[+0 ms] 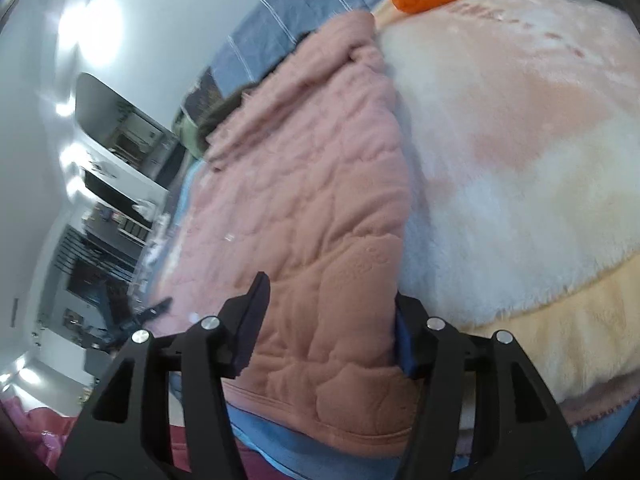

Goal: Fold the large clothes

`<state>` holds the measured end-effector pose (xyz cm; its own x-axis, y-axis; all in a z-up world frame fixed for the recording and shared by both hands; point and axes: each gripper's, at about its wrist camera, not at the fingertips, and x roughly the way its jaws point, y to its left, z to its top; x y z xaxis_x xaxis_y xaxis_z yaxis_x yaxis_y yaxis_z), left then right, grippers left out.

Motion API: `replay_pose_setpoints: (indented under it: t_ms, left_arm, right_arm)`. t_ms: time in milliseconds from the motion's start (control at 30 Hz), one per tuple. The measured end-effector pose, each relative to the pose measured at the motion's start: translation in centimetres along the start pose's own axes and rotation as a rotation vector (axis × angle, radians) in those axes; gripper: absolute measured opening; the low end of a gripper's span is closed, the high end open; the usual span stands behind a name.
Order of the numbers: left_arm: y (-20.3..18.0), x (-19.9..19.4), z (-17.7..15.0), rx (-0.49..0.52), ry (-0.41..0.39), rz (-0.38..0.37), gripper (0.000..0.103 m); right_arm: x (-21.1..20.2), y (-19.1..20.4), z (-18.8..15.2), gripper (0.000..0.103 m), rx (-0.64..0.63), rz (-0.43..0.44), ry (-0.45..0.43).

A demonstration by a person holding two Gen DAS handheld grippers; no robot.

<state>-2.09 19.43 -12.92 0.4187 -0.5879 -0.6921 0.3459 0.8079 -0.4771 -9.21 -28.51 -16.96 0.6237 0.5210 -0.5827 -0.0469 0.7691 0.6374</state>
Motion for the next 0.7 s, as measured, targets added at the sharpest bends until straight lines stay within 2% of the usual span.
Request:
replay_pose_setpoints:
  t_ms: [100, 200, 233, 267, 300, 333, 367, 467, 533, 700]
  left_arm:
    - [-0.2, -0.9, -0.6, 0.012, -0.017, -0.005, 0.042]
    - [0.2, -0.5, -0.5, -0.007, -0.015, -0.019, 0.039]
    - [0.1, -0.2, -0.3, -0.012, -0.018, -0.023, 0.036]
    - [-0.1, -0.1, 0.0, -0.017, -0.026, -0.031, 0.027]
    - [-0.5, -0.4, 0.4, -0.022, -0.051, -0.047, 0.018]
    - [-0.9, -1.0, 0.7, -0.018, -0.078, -0.052, 0.016]
    - [-1.4, -1.7, 1.1, -0.009, -0.108, -0.056, 0.013]
    - [-3.5, -5.0, 2.9, 0.041, -0.22, -0.075, 0.011]
    - [-5.5, -7.1, 3.8, 0.096, -0.282, -0.055, 0.01]
    - [-8.2, -10.3, 3.5, 0.152, -0.355, -0.057, 0.01]
  right_arm:
    - [-0.8, 0.0, -0.9, 0.057, -0.027, -0.031, 0.007]
    - [-0.6, -1.0, -0.7, 0.057, 0.03, -0.002, 0.006]
    - [-0.3, -1.0, -0.6, 0.053, 0.045, -0.004, 0.004]
    - [-0.2, -0.8, -0.5, 0.035, 0.048, 0.0, -0.005]
    - [-0.4, -0.4, -0.4, 0.026, 0.048, 0.027, -0.019]
    - [-0.9, 0.0, -0.2, 0.016, 0.047, 0.063, -0.044]
    - [-1.7, 0.5, 0.3, 0.013, 0.042, 0.094, -0.082]
    - [-5.0, 2.0, 2.4, 0.01, 0.032, 0.158, -0.198]
    - [-6.3, 2.9, 3.5, 0.01, 0.016, 0.169, -0.244]
    - [-9.6, 5.1, 3.9, 0.01, -0.041, 0.204, -0.335]
